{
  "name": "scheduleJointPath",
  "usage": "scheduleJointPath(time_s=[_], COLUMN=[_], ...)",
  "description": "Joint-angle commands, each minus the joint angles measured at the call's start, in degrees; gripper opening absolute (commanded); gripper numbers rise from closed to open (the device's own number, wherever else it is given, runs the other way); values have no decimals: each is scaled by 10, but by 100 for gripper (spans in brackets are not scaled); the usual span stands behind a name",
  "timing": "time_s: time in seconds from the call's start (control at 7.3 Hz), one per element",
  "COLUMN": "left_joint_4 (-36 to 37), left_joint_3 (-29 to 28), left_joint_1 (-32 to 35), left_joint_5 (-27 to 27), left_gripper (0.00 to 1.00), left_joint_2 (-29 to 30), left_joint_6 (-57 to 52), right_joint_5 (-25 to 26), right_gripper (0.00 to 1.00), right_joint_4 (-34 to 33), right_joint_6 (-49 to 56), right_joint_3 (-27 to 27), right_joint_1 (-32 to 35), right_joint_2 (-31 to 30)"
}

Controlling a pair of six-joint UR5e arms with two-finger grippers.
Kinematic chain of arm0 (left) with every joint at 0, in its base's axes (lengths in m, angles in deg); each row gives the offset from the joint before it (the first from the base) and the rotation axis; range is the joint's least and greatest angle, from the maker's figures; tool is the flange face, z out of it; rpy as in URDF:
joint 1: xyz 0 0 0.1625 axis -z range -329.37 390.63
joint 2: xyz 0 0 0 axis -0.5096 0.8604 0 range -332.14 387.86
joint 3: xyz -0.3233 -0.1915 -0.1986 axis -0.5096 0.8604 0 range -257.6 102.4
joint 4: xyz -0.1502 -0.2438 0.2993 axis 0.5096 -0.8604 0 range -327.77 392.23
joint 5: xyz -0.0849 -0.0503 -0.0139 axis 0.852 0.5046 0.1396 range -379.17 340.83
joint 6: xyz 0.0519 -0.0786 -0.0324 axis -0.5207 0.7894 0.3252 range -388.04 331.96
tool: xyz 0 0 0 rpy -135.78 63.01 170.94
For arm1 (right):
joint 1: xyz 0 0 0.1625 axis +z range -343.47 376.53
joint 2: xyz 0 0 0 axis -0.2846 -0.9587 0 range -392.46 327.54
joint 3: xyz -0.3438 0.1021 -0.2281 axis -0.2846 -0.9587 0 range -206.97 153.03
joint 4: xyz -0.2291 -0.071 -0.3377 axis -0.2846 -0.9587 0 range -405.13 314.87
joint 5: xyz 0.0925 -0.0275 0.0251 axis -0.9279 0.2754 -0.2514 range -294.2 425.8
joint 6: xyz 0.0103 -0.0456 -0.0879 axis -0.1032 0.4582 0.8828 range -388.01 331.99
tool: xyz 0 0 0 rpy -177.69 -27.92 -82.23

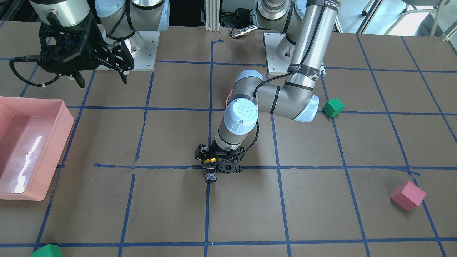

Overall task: Align button upright
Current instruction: 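Reach the left gripper to the lying button and grasp its body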

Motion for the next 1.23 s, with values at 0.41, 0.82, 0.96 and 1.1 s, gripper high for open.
scheduleJointPath(time_s=[0.41,0.82,0.96,1.1], left_joint_4=[0,-5,-10,-60], left_joint_3=[-2,-4,-5,-17], left_joint_1=[4,4,2,-9], left_joint_5=[23,21,22,55], left_gripper=[5,0,0,0], left_joint_2=[3,-3,-10,-16], left_joint_6=[1,39,80,102], right_joint_5=[0,1,1,1], right_gripper=[100,100,100,100], right_joint_4=[-2,-2,-2,-2], right_joint_6=[-1,-1,-1,-1], right_joint_3=[0,1,0,0], right_joint_1=[1,0,0,0], right_joint_2=[1,1,2,1])
